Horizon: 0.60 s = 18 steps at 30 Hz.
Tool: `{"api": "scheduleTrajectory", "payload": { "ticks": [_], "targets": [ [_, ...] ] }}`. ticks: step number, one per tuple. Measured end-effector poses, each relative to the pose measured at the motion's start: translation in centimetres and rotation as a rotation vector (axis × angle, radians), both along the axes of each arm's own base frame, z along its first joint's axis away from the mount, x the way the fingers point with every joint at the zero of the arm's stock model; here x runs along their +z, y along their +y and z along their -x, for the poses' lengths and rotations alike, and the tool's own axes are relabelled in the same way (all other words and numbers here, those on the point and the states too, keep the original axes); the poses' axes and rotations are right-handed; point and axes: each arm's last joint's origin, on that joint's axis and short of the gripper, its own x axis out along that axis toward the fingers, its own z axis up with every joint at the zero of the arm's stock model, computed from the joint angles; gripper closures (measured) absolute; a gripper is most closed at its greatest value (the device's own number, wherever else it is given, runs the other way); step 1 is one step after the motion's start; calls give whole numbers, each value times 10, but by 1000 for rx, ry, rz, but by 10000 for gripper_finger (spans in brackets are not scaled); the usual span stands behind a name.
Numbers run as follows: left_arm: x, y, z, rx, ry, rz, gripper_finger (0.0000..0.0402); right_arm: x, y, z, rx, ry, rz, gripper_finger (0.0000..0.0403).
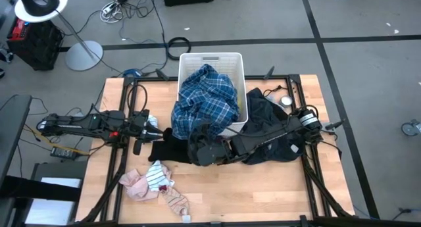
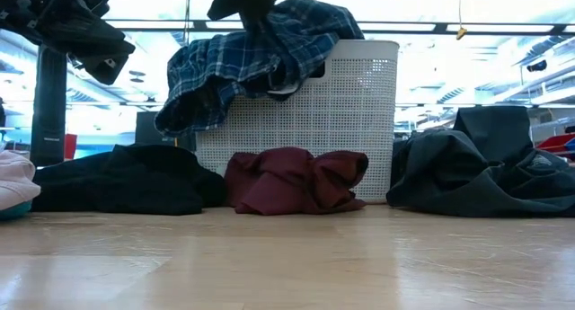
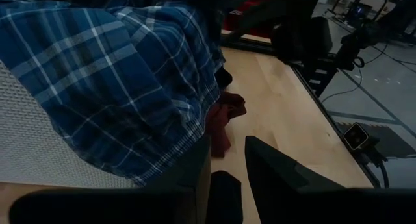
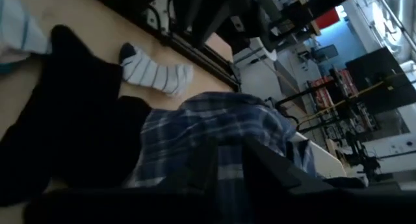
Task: Sort clothes
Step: Put the blue long pants into the laundry bin
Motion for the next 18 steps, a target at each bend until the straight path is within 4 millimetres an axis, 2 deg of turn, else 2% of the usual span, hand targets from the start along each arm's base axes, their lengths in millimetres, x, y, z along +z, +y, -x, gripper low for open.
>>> {"api": "scheduleTrajectory", "payload": {
  "ticks": [3, 6, 11, 15, 18],
  "targets": [
    [0, 0, 0, 0, 0, 0, 300, -3, 1, 2, 4, 34, 10, 309],
    [0, 0, 0, 0, 0, 1, 300, -6, -7, 3, -13, 83, 26, 286],
    [0, 0, 0, 5, 2, 18, 300, -9, -21, 2, -49, 124, 42, 271],
    [0, 0, 0, 5, 1, 18, 300, -9, -25, 1, -58, 125, 43, 293],
    [0, 0, 0, 5, 2, 18, 300, -9, -25, 1, -67, 127, 56, 349]
  ]
}}
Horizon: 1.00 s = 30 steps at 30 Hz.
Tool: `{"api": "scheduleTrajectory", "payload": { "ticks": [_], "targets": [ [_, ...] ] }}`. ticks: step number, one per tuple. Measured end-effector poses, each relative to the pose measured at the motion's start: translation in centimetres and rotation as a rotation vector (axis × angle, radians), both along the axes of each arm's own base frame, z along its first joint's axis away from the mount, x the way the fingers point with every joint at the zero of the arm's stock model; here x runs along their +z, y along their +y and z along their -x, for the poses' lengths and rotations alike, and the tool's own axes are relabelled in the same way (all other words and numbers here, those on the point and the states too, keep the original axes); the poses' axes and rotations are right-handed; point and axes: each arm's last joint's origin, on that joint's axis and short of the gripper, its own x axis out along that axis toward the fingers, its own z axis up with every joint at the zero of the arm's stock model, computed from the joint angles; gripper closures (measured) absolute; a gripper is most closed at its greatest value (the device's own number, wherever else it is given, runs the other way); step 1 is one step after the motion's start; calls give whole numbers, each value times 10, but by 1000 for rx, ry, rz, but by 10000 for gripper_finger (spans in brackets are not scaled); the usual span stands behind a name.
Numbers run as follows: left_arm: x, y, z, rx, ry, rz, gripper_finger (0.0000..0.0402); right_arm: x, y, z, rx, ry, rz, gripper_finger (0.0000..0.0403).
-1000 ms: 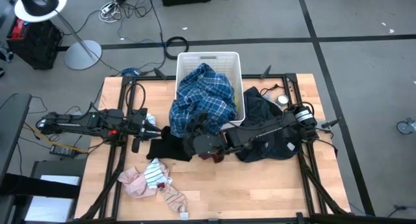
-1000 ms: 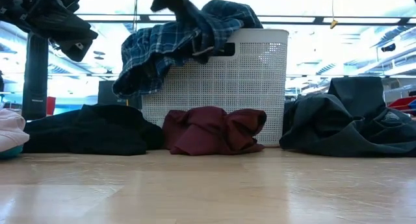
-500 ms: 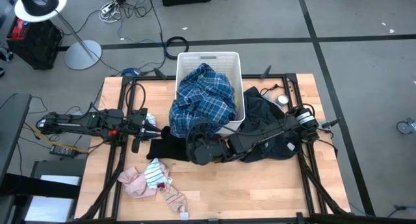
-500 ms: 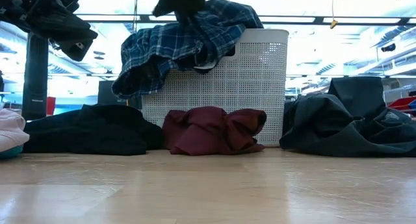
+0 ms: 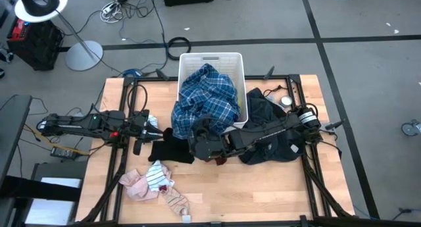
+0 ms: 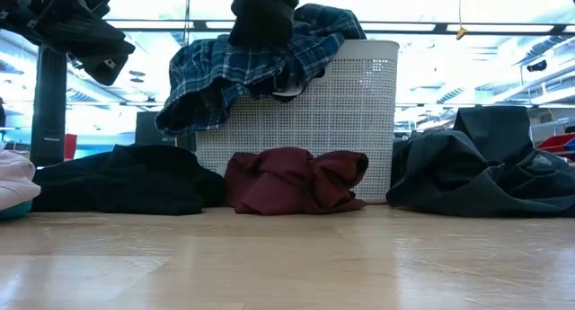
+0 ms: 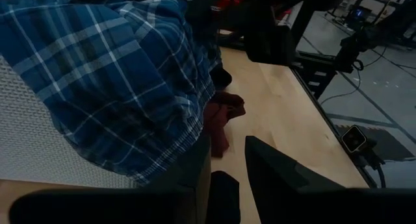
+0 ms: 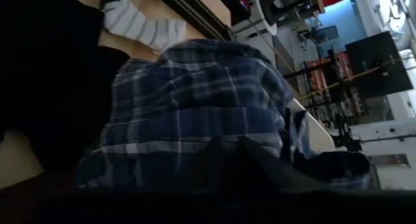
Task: Sort clothes
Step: Put the blue long pants into the laundry bin
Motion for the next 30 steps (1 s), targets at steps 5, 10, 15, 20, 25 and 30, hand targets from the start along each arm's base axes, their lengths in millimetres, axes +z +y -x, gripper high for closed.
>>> {"api": "scheduleTrajectory", "payload": {
  "ticks": [5, 10, 15, 20, 25, 30],
  "targets": [
    [0, 0, 0, 0, 0, 0, 300, 0, -2, 0, -24, 0, 21, 391],
    [0, 0, 0, 0, 0, 0, 300, 1, -2, -1, -29, -14, 20, 397],
    [0, 0, 0, 0, 0, -1, 300, 2, 7, 1, -13, -25, 24, 363],
    [0, 0, 0, -1, 0, -6, 300, 2, 9, 1, -2, -18, 31, 321],
    [0, 0, 0, -2, 0, -6, 300, 1, 1, -1, -20, -18, 26, 286],
    [0, 0, 0, -2, 0, -5, 300, 0, -11, -3, -30, -15, -8, 275]
  ]
}}
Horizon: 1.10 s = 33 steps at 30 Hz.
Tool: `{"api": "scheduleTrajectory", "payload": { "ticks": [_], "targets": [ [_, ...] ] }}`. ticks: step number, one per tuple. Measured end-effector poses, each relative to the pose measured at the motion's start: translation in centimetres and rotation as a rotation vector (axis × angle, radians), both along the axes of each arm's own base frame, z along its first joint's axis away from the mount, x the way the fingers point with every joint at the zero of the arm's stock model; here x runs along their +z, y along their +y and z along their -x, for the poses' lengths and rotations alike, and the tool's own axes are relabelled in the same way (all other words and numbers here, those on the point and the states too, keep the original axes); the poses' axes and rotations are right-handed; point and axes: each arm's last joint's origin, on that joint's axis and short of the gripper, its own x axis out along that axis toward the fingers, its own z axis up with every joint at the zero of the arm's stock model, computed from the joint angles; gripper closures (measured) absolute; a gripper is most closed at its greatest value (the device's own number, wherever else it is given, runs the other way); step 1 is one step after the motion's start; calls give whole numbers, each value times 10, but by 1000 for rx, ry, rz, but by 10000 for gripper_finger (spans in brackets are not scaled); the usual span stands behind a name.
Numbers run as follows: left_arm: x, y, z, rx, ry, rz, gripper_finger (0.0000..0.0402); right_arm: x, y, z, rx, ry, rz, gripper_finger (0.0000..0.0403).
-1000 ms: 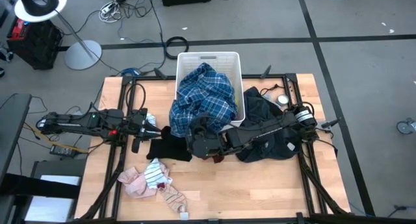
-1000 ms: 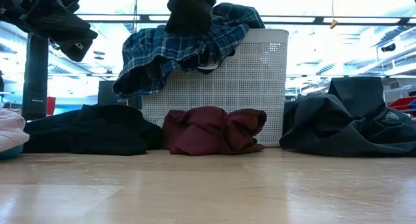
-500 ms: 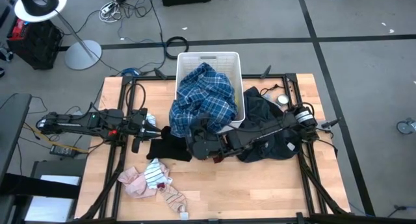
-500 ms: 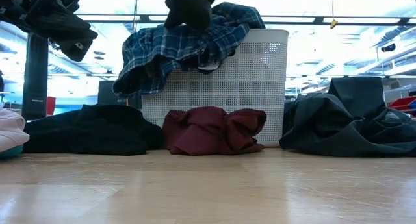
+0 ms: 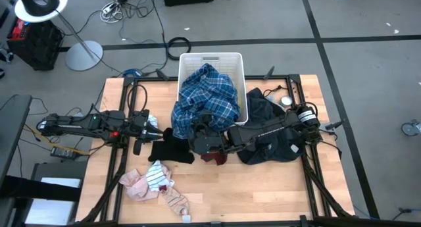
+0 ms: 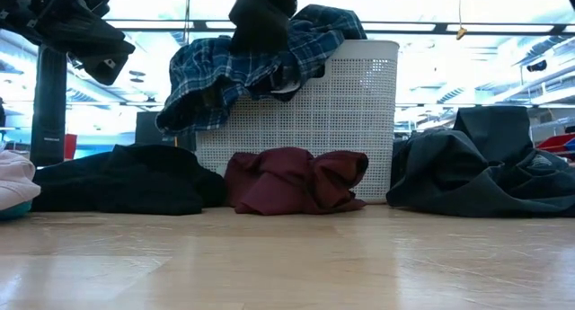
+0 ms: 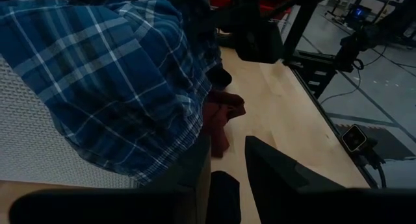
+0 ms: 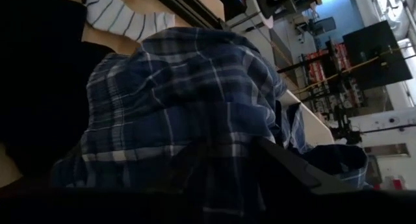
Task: Sort clothes
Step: Put the blue long pants into the laundry bin
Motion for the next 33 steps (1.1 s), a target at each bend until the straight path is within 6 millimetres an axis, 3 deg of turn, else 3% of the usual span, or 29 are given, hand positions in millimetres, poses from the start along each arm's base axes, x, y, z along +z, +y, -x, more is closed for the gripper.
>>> {"api": "scheduleTrajectory", "payload": {
  "ticks": [3, 9, 18, 28, 33],
  "targets": [
    [0, 0, 0, 0, 0, 0, 300, 0, -1, 0, 4, 2, -5, 295],
    [0, 0, 0, -3, -1, -10, 300, 1, 3, 1, 10, -5, -1, 391],
    [0, 0, 0, -3, -1, -10, 300, 7, 2, 3, -17, -5, 66, 399],
    [0, 0, 0, -4, 0, -14, 300, 81, -14, 22, -47, -264, 83, 401],
    [0, 0, 0, -4, -1, -15, 300, 115, -44, 39, -114, -362, 72, 402]
  ]
}}
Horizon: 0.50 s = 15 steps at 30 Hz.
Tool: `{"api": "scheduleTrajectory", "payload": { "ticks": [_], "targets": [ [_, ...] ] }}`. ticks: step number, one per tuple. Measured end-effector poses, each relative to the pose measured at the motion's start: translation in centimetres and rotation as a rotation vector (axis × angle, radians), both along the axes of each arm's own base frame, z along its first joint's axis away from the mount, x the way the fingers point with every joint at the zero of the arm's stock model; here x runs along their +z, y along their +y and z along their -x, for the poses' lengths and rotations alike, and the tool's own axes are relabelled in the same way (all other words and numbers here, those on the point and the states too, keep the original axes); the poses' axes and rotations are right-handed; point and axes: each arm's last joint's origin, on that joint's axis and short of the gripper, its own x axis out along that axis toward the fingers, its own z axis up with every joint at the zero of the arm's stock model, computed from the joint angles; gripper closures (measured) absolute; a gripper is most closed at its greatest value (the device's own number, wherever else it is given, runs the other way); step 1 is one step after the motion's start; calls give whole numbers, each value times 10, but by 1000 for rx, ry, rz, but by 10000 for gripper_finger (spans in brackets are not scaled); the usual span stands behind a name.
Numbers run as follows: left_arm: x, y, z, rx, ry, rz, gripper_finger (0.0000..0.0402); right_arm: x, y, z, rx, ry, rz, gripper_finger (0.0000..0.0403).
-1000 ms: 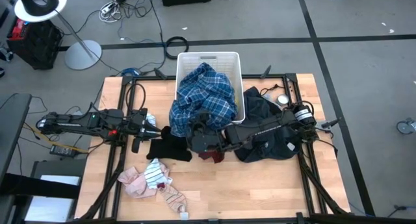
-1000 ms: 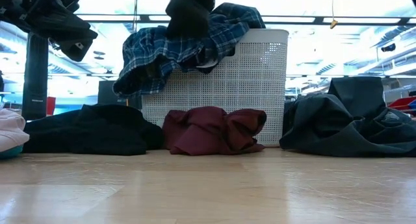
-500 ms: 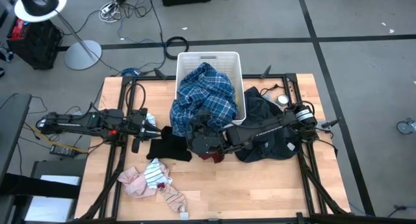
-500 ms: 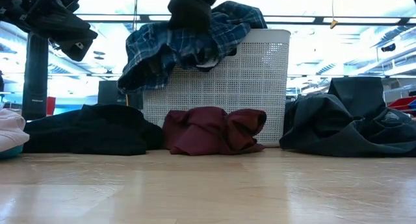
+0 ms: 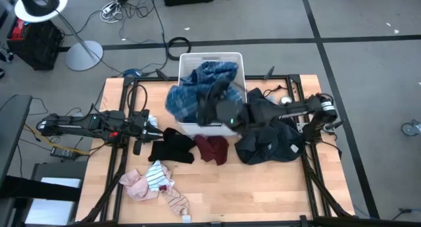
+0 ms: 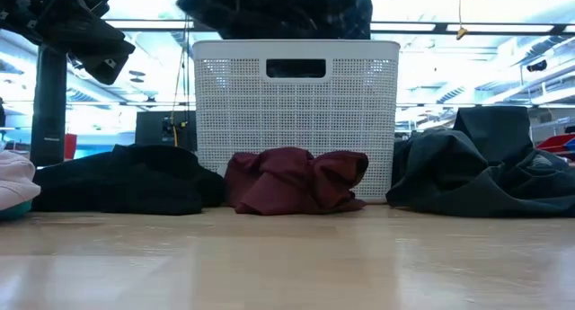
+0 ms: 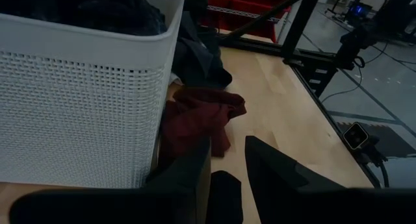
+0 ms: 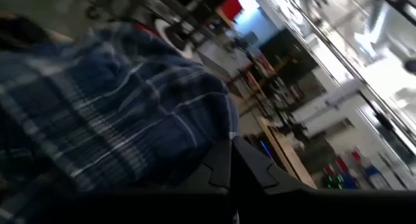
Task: Sort clothes
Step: Put the blue long pants into the laundry bin
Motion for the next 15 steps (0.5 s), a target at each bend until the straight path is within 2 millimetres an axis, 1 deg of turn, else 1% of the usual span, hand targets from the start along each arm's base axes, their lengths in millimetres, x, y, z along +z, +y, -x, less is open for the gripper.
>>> {"api": "scheduleTrajectory", "payload": {
  "ticks": [5, 8, 10, 13, 15],
  "targets": [
    [0, 0, 0, 0, 0, -1, 300, 15, -42, 9, -99, -51, -11, 402],
    [0, 0, 0, -1, 0, -2, 300, 18, -74, 13, -161, -139, -81, 402],
    [0, 0, 0, -1, 0, -2, 300, 13, -95, 13, -134, -174, -180, 402],
    [0, 0, 0, -1, 0, -2, 300, -2, -122, 13, -99, -216, -384, 403],
    [0, 0, 0, 0, 2, -2, 300, -16, -137, 13, -128, -225, -514, 403]
  ]
}}
